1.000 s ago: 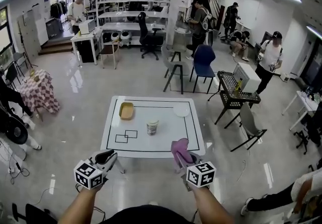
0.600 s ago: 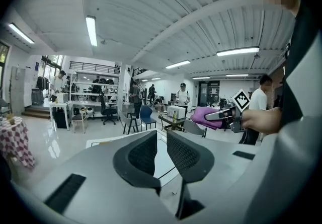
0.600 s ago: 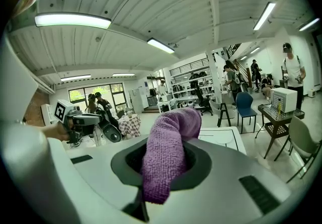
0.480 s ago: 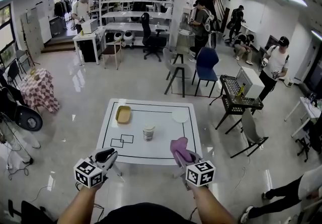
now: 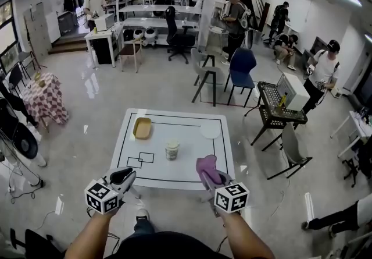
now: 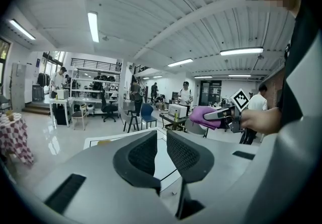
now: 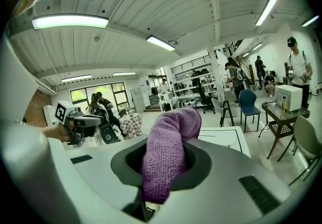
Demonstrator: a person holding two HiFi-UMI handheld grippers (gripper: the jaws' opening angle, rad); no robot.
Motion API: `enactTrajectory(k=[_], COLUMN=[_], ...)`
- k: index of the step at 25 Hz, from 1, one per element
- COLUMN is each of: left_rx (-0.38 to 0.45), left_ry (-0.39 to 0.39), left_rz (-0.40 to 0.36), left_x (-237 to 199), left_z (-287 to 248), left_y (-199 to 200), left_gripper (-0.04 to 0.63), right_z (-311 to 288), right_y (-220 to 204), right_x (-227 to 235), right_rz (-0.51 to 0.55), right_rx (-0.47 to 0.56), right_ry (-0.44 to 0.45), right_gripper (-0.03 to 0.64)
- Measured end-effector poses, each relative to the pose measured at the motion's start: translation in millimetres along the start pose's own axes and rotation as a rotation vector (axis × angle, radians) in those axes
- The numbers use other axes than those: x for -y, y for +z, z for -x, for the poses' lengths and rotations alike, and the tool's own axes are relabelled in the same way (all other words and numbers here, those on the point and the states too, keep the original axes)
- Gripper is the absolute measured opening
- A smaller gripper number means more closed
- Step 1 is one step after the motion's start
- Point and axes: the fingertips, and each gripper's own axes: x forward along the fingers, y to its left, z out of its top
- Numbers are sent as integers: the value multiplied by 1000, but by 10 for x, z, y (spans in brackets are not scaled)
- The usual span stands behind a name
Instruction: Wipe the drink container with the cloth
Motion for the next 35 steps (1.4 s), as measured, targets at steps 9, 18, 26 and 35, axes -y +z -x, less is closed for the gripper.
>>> enactTrajectory(k=[9, 18, 26, 35], left_rx=[-9, -33, -45, -62], left_ry=[-73, -171, -260, -361], left_rz=[-2, -13, -6, -20], left_x=[-595, -1278, -1964, -2432], left_z=[-377, -1029, -1310, -1691], left_y=[23, 118, 194, 252], left_gripper=[74, 74, 74, 74], right_z=[-483, -1157, -1795, -2179], right_y=[107, 249, 453, 569], right_x=[70, 318, 190, 220], right_rz=[-3, -46, -67, -108], right_rx=[-18, -24, -32, -27], right_ry=[-62, -134, -199, -284], right_gripper=[75, 75, 75, 75])
